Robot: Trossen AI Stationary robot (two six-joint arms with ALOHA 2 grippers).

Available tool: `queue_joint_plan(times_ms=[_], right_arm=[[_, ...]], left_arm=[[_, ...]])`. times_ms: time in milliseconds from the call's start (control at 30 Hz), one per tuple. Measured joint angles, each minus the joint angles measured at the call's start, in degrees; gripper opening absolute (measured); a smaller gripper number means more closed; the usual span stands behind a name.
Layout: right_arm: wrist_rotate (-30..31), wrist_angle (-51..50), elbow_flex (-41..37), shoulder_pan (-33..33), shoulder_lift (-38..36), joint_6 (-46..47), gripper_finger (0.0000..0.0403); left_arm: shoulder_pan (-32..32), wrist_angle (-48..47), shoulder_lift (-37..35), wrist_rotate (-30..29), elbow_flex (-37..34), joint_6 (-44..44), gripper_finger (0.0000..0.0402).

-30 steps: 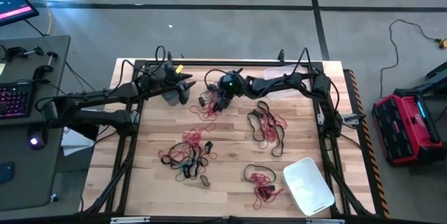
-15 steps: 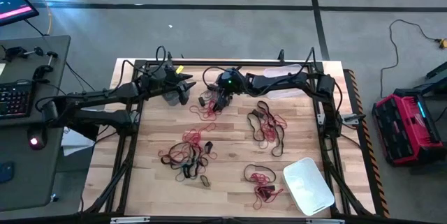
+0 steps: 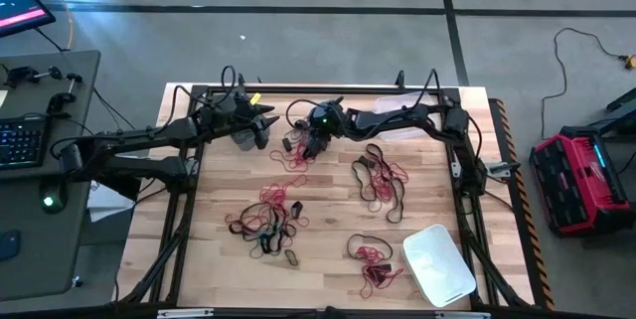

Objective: Sort rubber bands into baskets
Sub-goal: Put the blue rubber band into the black bin

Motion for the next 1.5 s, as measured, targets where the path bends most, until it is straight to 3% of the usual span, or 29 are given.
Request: queue_joint_plan(times_ms=[133,367,1300,1500], right_arm=[[-0.27,1.37,-0.02,-0.01,1.0,-0.74,0.0101],[0.13,1.91,-0.04,-0.12,1.77,-1.52,0.0007],[1.83,0.53,0.02,4.73,-13.54,-6.99,0.0001],[2.58,3.51,0.04,6.09,-15.08,-10.47,0.0]], left_arm=[[0.0,-0.04,0.0,0.0,0.0,0.0,0.0151],[0.0,-0.32,0.0,0.0,0.0,0.24,0.0151],[-0.07,-0.41,0.0,0.16,0.0,0.39,0.0151],[-0.07,0.71,0.0,5.33,0.0,0.95,0.0151]])
